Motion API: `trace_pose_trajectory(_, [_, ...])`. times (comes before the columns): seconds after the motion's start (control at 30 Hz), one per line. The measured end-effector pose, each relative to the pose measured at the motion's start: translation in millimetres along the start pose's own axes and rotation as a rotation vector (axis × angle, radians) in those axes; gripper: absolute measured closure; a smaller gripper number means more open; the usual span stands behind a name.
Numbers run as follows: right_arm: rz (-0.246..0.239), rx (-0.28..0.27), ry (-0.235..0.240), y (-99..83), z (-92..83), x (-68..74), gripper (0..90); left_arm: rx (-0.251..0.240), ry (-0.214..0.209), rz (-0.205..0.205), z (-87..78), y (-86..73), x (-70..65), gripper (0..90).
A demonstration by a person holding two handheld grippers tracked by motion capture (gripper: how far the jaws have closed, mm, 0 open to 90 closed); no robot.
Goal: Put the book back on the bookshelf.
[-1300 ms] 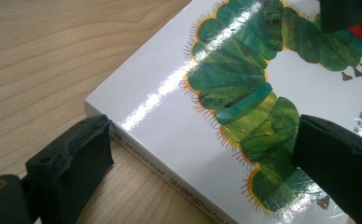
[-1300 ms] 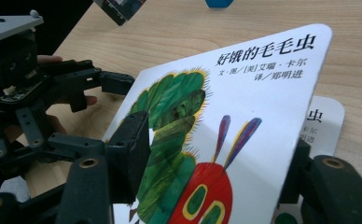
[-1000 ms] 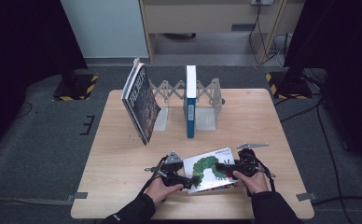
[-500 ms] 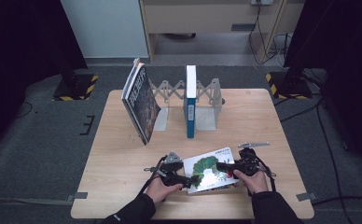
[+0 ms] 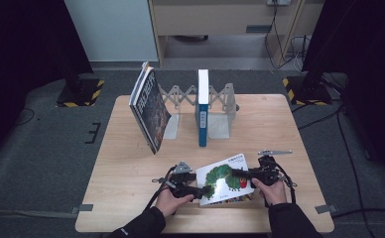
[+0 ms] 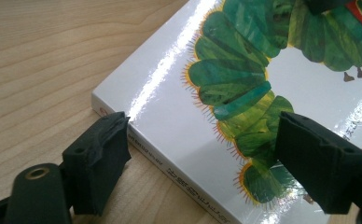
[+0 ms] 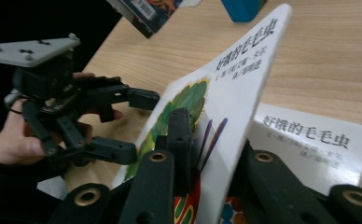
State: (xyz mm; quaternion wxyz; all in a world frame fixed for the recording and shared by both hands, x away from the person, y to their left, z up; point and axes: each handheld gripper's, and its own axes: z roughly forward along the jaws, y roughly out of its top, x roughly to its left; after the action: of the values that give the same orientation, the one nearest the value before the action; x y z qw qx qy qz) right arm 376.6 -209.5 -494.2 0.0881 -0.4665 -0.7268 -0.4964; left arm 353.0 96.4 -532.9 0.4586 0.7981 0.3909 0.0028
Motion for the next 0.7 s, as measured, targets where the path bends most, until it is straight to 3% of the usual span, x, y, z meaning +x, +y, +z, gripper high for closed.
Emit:
trace_pose_trajectory(0.17, [-0.030, -0.024, 0.034, 1.8, -3.9, 4.0, 81.7, -0.003, -0.017, -0.014, 0.1, 0.0, 2.1, 12.5])
trace_pose_trajectory(0.37, [-0.099, -0.100, 0.082, 3.9, -12.8, 9.5, 83.7, -0.004, -0.088, -0.040, 3.6, -2.1, 3.5, 7.4])
trace_pose_trajectory(0.43, [-0.108, -0.110, 0.089, 4.0, -13.4, 10.6, 83.6, -0.009, -0.114, -0.033, 5.9, -2.9, 2.2, 7.6])
trace_pose_trajectory(0.5, [-0.099, -0.110, 0.088, 3.8, -13.0, 9.2, 83.4, -0.016, -0.114, -0.032, 7.0, -3.0, 1.9, 6.7])
trace_pose_trajectory(0.6, [-0.098, -0.109, 0.048, 2.9, -11.9, 7.0, 80.8, -0.024, -0.111, -0.038, 7.4, -2.7, 3.3, 8.7])
trace_pose_trajectory(0.7, [-0.122, -0.087, -0.041, 2.1, -8.5, 8.3, 71.4, -0.023, -0.097, -0.034, 7.1, -2.5, 3.3, 11.2])
